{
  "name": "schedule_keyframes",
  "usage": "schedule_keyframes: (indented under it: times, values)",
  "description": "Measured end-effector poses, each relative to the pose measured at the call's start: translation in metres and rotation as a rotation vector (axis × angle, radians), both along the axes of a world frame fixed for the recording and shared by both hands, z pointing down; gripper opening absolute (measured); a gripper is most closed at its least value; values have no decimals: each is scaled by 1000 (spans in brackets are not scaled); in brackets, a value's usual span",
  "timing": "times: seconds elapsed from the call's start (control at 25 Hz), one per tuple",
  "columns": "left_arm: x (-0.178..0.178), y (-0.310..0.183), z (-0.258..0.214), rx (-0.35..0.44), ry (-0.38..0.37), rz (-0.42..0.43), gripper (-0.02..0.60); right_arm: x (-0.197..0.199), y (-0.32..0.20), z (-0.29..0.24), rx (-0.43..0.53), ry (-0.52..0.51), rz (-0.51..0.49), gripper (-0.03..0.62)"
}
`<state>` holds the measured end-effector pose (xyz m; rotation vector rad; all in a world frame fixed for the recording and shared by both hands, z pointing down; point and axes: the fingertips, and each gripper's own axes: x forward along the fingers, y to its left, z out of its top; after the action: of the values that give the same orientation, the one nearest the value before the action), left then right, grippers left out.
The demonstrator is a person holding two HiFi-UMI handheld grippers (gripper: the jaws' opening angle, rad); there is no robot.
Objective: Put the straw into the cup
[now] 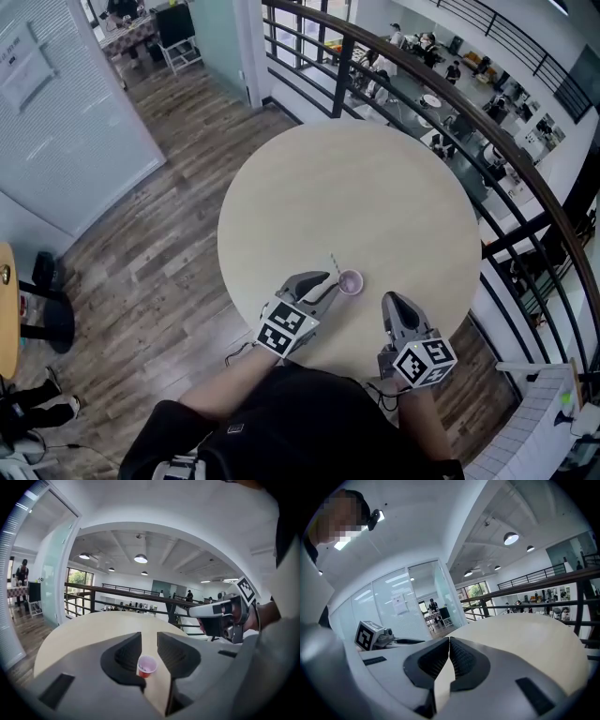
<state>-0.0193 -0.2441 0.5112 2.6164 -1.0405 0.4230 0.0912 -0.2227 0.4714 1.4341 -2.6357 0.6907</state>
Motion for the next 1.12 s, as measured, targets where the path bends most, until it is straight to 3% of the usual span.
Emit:
schedule_keyframes:
  times: [0.36, 0.52, 0.68, 0.84, 1.12]
  values:
    - [-8, 23, -40, 61, 51, 55, 104, -23, 18, -30, 78, -16, -1, 23]
    - [-4, 35, -72, 134, 50, 87, 104, -26, 25, -48, 140, 3, -43, 23]
    - [-5, 39, -97, 179, 69, 48, 78, -15, 30, -67, 192, 4, -64, 21]
    - [-5, 40, -112, 216, 80, 7, 52, 9, 32, -89, 253, 8, -18, 21]
    - [-1, 35, -127, 240, 99, -39, 21, 29, 33, -96, 274, 11, -28, 21]
